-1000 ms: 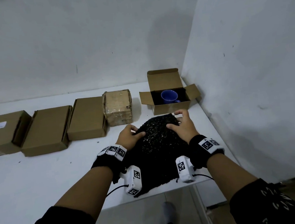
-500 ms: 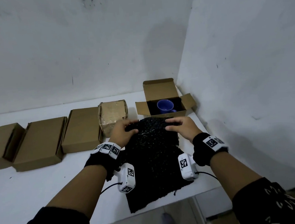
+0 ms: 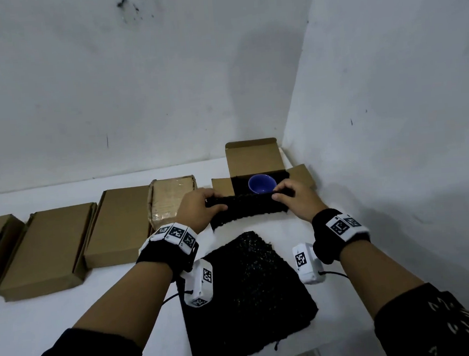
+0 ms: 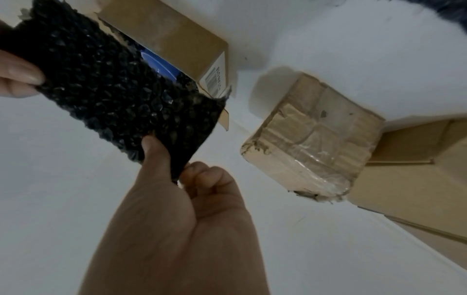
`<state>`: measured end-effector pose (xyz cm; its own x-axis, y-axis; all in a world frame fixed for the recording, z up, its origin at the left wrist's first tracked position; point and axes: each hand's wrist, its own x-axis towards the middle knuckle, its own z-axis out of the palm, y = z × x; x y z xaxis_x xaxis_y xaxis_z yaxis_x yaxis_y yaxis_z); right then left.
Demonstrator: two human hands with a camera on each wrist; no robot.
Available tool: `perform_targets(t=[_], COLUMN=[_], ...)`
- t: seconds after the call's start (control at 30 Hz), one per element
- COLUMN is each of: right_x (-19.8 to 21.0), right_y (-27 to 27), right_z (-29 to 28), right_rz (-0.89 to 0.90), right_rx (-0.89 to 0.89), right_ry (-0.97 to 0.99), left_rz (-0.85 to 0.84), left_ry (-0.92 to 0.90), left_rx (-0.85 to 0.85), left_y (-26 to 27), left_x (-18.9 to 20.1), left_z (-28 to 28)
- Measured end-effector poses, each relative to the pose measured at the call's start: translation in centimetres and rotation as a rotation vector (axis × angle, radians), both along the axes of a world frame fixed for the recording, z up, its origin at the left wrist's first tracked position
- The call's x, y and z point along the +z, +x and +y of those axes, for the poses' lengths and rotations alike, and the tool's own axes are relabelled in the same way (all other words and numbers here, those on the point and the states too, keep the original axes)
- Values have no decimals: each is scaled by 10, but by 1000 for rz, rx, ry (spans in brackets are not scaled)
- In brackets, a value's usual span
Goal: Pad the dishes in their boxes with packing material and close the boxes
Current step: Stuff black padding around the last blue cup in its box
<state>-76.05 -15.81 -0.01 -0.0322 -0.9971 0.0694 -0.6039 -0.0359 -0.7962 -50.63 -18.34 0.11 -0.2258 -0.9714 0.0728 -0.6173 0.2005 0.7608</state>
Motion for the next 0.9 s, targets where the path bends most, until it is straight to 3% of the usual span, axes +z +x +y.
perform_targets(t=[0.1,0.23,0.37,0.5,0.63,0.77,0.9], right_x=[5,6,5,-10,-25,-38,-60], right_y=[-7,-10,-21,-32,-30,-27,-25], right_z=[-12,-26,-39,-51,-58,-60,-63], right_rz=[33,-210,-290,-175,25,194,212], right_rx=[-10,-64,-158,-275,-284,-165,-71], right_ry=[25,159,118,69,-20,-87,-61], left_rz=[-95,145,150,146,86,-89,-201], left_ry=[-69,86,105,105,83,16,-24], left_rx=[32,54,92,140,216,121,-19], left_y=[-9,-25,-39,-54,-70,-80,-79], left_x=[1,0,-5,-14,-25,-33,-44], left_z=[-11,-20,-33,-44,-49,-55,-60])
